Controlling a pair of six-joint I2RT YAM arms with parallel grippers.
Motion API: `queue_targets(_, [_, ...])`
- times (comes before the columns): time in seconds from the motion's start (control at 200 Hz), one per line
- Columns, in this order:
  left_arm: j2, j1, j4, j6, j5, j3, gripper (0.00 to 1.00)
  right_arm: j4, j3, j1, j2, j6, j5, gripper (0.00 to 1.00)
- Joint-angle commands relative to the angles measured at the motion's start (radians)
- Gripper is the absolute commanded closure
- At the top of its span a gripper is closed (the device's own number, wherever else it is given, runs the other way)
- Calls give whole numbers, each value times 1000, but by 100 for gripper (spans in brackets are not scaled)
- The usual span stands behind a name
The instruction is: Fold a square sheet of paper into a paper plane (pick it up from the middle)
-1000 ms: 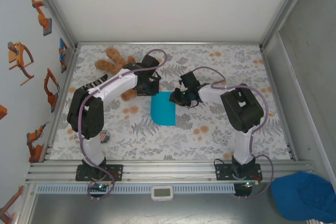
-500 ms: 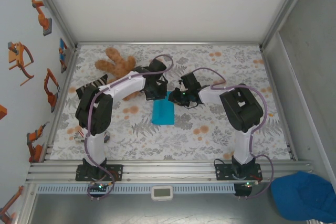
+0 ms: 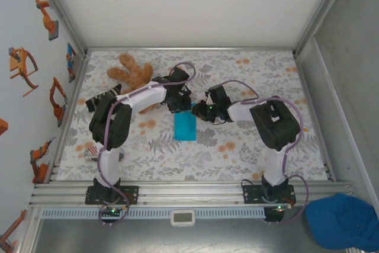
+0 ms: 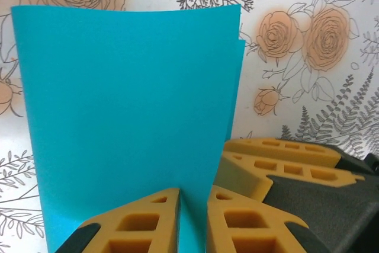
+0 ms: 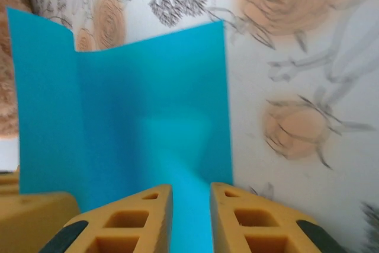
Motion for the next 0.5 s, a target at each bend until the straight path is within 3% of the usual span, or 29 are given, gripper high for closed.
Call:
queue_targets(0.0, [20, -3, 26, -22, 30, -15, 83, 31, -59, -20, -72, 41, 19, 77])
queue_targets(0.255, [40, 1, 52, -18, 54, -29, 80, 32, -156, -34, -190, 48, 86, 77])
queue_targets(0.491, [52, 0, 77, -5, 80, -59, 78, 9, -170, -37, -209, 41, 109, 77])
